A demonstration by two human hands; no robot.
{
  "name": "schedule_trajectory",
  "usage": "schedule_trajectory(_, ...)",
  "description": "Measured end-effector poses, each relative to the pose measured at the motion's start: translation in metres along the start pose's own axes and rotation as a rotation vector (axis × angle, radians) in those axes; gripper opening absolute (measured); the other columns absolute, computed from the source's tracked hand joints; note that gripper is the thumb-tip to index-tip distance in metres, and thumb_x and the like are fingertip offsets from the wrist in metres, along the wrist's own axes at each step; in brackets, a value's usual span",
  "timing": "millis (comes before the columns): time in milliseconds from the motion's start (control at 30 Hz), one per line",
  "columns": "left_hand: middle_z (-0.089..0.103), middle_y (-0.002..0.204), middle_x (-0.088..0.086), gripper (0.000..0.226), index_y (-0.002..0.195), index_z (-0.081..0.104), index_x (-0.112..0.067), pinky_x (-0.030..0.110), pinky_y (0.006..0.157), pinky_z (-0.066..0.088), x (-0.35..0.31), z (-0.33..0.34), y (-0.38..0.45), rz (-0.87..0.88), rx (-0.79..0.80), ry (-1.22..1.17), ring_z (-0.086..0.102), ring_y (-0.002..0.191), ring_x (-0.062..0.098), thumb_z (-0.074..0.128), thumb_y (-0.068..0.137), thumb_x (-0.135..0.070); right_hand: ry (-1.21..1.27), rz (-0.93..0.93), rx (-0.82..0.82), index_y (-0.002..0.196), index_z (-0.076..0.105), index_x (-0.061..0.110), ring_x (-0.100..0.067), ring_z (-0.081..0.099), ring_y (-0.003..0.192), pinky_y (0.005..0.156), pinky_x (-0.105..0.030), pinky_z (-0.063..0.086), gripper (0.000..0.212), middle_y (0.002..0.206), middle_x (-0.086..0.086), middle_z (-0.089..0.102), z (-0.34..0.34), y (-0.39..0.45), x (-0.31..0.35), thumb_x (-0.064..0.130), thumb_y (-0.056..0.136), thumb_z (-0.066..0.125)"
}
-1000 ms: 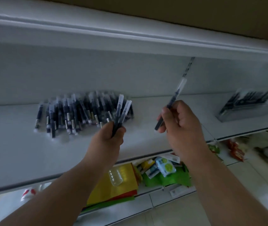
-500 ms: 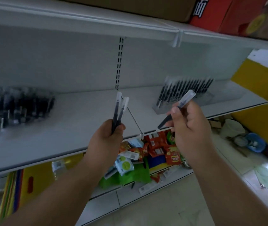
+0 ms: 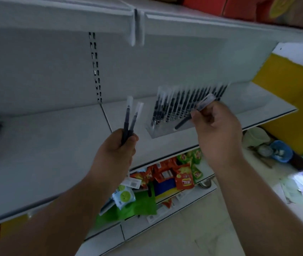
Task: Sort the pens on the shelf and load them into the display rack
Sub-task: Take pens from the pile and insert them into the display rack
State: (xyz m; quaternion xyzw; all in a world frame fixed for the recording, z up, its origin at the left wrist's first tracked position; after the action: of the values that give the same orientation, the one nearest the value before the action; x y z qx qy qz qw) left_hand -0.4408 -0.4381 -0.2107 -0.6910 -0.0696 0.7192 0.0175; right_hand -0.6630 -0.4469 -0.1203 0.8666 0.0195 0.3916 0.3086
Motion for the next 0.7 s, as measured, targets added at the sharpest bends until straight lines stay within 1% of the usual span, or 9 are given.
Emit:
schedule_trajectory(100,0.037,0.059,-0.001,0.013,0.095,0.057,-0.005,0.028,0.049,0.023,-0.003,0.014,0.007,0.023,-0.023,-0.007,0.029,0.050,0.014,0.050,0.099,-0.015,0.018,-0.052,0.032,0.080,0.059,0.008,-0.011,0.055,0.067,0.054,-0.009,0.034,0.019,0.069,-0.001,0.061,0.003,0.029,-0.008,0.019,0.095,0.063)
schedule_trajectory(167,0.037,0.060,-0.001,0.014,0.095,0.055,-0.002,0.026,0.047,0.023,-0.006,0.021,0.014,0.021,-0.076,-0.031,0.028,0.050,0.013,0.050,0.099,-0.015,0.028,-0.104,0.094,0.080,0.057,0.006,-0.016,0.053,0.068,0.054,-0.014,0.036,0.021,0.069,-0.006,0.059,0.012,0.047,-0.012,0.019,0.096,0.061)
schedule_trajectory(233,0.036,0.060,0.000,0.015,0.094,0.053,-0.001,0.024,0.044,0.024,-0.008,0.033,0.017,0.015,-0.139,-0.058,0.027,0.048,0.013,0.051,0.099,-0.015,0.027,-0.134,0.175,0.083,0.057,0.007,-0.015,0.055,0.065,0.059,-0.027,0.044,0.020,0.071,-0.005,0.060,0.022,0.061,-0.018,0.022,0.096,0.060)
schedule_trajectory(267,0.036,0.060,0.000,0.016,0.094,0.052,0.001,0.023,0.043,0.024,-0.007,0.039,0.017,0.014,-0.169,-0.075,0.026,0.048,0.012,0.051,0.099,-0.014,0.018,-0.142,0.232,0.083,0.056,0.010,-0.014,0.055,0.064,0.058,-0.028,0.044,0.020,0.070,-0.001,0.059,0.027,0.067,-0.022,0.024,0.096,0.059)
schedule_trajectory(367,0.035,0.060,0.000,0.019,0.096,0.050,0.005,0.022,0.043,0.023,-0.005,0.058,0.011,0.024,-0.262,-0.139,0.026,0.049,0.011,0.051,0.099,-0.014,-0.002,-0.218,0.422,0.079,0.049,0.019,-0.012,0.054,0.063,0.057,-0.027,0.042,0.022,0.069,0.005,0.055,0.043,0.078,-0.028,0.026,0.097,0.058)
schedule_trajectory(467,0.038,0.059,-0.002,0.017,0.095,0.054,0.001,0.028,0.048,0.020,0.002,0.070,0.005,0.033,-0.359,-0.173,0.029,0.050,0.012,0.050,0.099,-0.015,-0.054,-0.289,0.573,0.077,0.043,0.024,-0.008,0.050,0.063,0.053,-0.025,0.034,0.025,0.069,0.008,0.051,0.060,0.083,-0.038,0.028,0.098,0.057)
schedule_trajectory(533,0.039,0.057,-0.004,0.015,0.093,0.059,-0.005,0.027,0.048,0.020,0.008,0.077,-0.004,0.039,-0.396,-0.172,0.032,0.051,0.011,0.049,0.100,-0.013,-0.093,-0.323,0.589,0.075,0.043,0.022,-0.009,0.047,0.062,0.053,-0.026,0.029,0.028,0.066,0.009,0.046,0.069,0.084,-0.043,0.030,0.098,0.056)
schedule_trajectory(600,0.043,0.056,-0.007,0.017,0.091,0.062,-0.012,0.022,0.048,0.029,0.014,0.082,-0.014,0.032,-0.430,-0.127,0.037,0.052,0.009,0.048,0.101,-0.012,-0.138,-0.332,0.619,0.072,0.042,0.022,-0.012,0.048,0.062,0.053,-0.028,0.028,0.031,0.065,0.008,0.045,0.075,0.085,-0.047,0.032,0.098,0.056)
schedule_trajectory(700,0.044,0.058,-0.007,0.019,0.090,0.064,-0.013,0.024,0.051,0.032,0.014,0.087,-0.024,0.033,-0.473,-0.133,0.040,0.054,0.009,0.048,0.101,-0.011,-0.158,-0.310,0.664,0.068,0.041,0.028,-0.008,0.047,0.059,0.050,-0.024,0.028,0.034,0.064,0.011,0.047,0.077,0.085,-0.053,0.037,0.097,0.058)
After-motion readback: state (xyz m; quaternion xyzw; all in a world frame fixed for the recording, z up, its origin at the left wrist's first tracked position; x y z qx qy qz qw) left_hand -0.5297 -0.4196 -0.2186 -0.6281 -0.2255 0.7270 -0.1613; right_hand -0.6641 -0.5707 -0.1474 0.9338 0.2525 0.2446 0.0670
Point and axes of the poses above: each hand's wrist, its own y-axis towards the middle knuckle, its own z-axis out of the palm, x = y × z, the point moved 5 cm from there along y, towards the middle knuckle
